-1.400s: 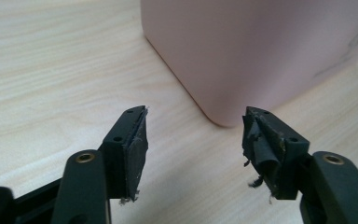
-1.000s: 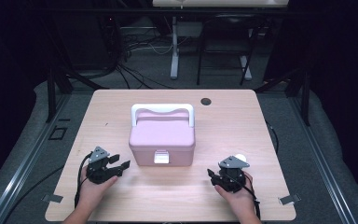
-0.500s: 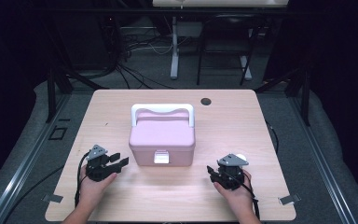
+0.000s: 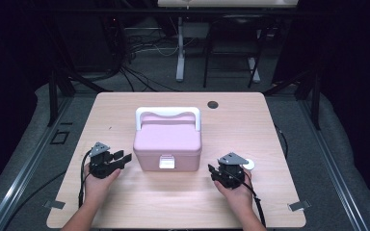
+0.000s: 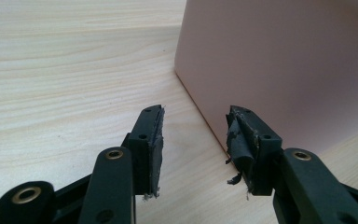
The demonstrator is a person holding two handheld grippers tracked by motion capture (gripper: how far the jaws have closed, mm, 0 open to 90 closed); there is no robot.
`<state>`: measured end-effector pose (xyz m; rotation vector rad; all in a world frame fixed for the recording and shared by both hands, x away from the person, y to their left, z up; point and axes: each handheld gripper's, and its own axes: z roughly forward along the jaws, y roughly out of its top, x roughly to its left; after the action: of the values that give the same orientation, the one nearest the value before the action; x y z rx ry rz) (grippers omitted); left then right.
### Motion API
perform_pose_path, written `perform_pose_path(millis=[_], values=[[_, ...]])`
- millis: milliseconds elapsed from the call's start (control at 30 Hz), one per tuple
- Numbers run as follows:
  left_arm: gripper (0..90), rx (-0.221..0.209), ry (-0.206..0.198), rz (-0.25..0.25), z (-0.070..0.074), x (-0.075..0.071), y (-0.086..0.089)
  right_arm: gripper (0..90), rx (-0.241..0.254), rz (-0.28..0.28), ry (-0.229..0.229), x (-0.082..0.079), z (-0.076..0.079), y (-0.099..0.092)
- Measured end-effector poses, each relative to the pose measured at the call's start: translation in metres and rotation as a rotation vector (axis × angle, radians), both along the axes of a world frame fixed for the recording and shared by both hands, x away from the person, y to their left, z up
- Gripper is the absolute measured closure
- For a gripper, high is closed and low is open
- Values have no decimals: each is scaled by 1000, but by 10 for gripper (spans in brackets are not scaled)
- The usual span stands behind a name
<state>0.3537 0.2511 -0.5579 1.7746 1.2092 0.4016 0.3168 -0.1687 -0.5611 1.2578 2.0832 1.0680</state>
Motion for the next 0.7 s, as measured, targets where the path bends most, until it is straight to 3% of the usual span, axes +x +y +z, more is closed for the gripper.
perform_pose_path(millis=[133, 267, 500, 600, 700], values=[[600, -18, 28, 10, -1, 5, 3, 554, 8, -20, 15, 7, -3, 1], [618, -21, 25, 11, 0, 10, 2, 570, 30, -30, 18, 13, -6, 1], [667, -18, 32, 4, -2, 17, -4, 611, 26, -33, 8, 20, -4, 7], [694, -57, 43, 3, -2, 19, -5, 622, 23, -22, 5, 23, -2, 12], [720, -70, 50, 2, -2, 19, -5, 628, 52, -18, 3, 25, -2, 14]])
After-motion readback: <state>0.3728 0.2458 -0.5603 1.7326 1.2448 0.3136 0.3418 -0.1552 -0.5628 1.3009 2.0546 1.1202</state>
